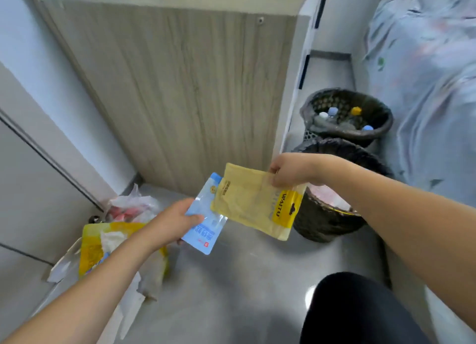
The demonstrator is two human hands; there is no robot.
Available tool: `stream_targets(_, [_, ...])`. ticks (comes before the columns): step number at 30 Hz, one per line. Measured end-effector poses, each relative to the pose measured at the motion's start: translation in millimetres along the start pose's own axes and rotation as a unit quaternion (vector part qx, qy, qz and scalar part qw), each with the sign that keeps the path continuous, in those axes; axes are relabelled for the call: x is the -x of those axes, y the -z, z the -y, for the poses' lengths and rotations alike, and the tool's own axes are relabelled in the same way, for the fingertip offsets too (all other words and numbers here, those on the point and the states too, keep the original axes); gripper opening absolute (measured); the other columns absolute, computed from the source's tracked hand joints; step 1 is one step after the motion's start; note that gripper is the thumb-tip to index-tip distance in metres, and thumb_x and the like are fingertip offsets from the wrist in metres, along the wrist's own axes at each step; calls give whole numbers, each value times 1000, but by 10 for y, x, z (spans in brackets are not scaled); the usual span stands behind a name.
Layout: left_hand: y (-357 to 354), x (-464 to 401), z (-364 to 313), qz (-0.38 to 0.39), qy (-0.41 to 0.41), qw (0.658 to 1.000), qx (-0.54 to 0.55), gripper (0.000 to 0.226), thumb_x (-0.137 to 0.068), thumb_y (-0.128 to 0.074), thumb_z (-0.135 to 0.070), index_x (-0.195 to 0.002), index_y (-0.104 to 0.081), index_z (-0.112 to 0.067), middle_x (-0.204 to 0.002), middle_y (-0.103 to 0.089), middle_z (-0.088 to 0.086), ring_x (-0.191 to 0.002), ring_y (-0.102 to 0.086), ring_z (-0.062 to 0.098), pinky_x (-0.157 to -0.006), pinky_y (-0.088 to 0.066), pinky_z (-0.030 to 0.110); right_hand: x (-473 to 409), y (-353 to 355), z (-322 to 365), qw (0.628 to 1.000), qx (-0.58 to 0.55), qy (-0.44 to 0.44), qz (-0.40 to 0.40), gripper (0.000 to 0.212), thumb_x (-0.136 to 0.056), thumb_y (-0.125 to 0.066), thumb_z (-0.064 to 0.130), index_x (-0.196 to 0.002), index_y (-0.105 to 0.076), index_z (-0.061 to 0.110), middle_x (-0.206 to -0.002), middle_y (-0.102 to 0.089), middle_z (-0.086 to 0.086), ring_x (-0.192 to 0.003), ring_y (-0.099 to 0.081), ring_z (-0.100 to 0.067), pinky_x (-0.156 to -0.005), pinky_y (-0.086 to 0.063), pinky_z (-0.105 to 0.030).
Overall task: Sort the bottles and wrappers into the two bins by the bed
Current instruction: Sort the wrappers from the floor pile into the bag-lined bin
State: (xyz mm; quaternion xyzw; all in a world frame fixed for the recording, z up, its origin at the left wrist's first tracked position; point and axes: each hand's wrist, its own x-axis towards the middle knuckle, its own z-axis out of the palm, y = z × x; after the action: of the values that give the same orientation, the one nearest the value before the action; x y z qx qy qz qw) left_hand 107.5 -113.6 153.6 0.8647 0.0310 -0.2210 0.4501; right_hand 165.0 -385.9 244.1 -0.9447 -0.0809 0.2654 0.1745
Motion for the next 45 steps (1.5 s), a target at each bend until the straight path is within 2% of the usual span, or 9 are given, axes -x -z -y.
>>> stream_targets(8, [-493, -201, -1279, 40, -52, 991, -117, 15, -88, -48, -14, -96, -60, -11, -83, -69, 11, -58, -59, 23, -42, -43, 27, 503, 589, -1137, 990, -64, -91, -83, 13, -91, -57, 20, -83, -66, 25, -90, -66, 2, -82, -61, -16, -76, -52, -32])
stream_targets(12, [-697, -275, -1608, 30, -66, 991, -111, 15, -91, -46, -12, -95, -59, -10, -83, -69, 10, -56, -57, 24, -42, -44, 26, 611, 670, -1588, 976, -84, -150, -132, 17, -90, -56, 14, -76, -64, 20, -80, -60, 1, -73, -53, -17, -64, -43, -27])
stream_targets(16, [-947, -398, -1759, 29, -66, 995, -67, 15, -92, -46, -11, -89, -60, -15, -83, -70, 6, -61, -63, 21, -42, -46, 28, 555, 583, -1928, 941, -158, -196, -225, 14, -81, -52, 5, -78, -61, -5, -74, -49, -12, -67, -41, -22, -59, -36, -33])
stream_targets(19, [-1127, -545, -1879, 23, -55, 997, -43, 14, -93, -47, -11, -93, -61, -14, -85, -71, 7, -65, -68, 26, -40, -46, 26, 445, 402, -2076, 923, -193, -191, -271, 19, -83, -53, 14, -82, -67, 0, -77, -62, -14, -71, -55, -26, -65, -51, -39])
stream_targets(27, [-1614, -1041, -2212, 17, 4, 999, -43, 16, -91, -45, -8, -87, -59, -15, -83, -70, 9, -63, -66, 26, -40, -47, 24, 175, 440, -2049, 959, -149, -140, -195, 41, -98, -46, 25, -134, -46, 7, -125, -57, -11, -105, -58, -24, -87, -50, -36])
stream_targets(32, [-1979, -1355, -2330, 33, 20, 999, -25, 16, -91, -45, -5, -97, -60, -9, -83, -69, 10, -48, -64, 19, -39, -48, 24, 188, 388, -2162, 980, -44, -145, -131, 35, -95, -43, 20, -127, -50, 7, -123, -57, -11, -108, -57, -27, -87, -50, -37])
stream_targets(37, [-2298, -1667, -2300, 9, 62, 998, 0, 16, -93, -48, -10, -98, -56, 2, -80, -68, 22, -55, -69, 33, -56, -61, 40, 120, 306, -2206, 984, -24, -100, -143, 9, -92, -44, 22, -96, -43, 14, -109, -50, -7, -93, -50, -24, -71, -40, -34])
stream_targets(41, [-2260, -1691, -2162, -76, -40, 979, -185, 24, -89, -47, -23, -74, -56, -6, -71, -61, 7, -65, -60, 25, -54, -46, 31, 97, 260, -2216, 988, -17, -82, -129, 22, -92, -45, 23, -111, -46, 12, -117, -48, -8, -105, -50, -26, -83, -46, -36])
stream_targets(45, [-2014, -1364, -2040, -104, -133, 972, -166, 21, -97, -41, -27, -94, -61, -21, -85, -62, -7, -81, -57, 12, -65, -44, 28, 125, 225, -2133, 989, 1, -73, -125, 41, -93, -44, 23, -132, -42, 9, -135, -43, -11, -122, -46, -29, -101, -44, -43])
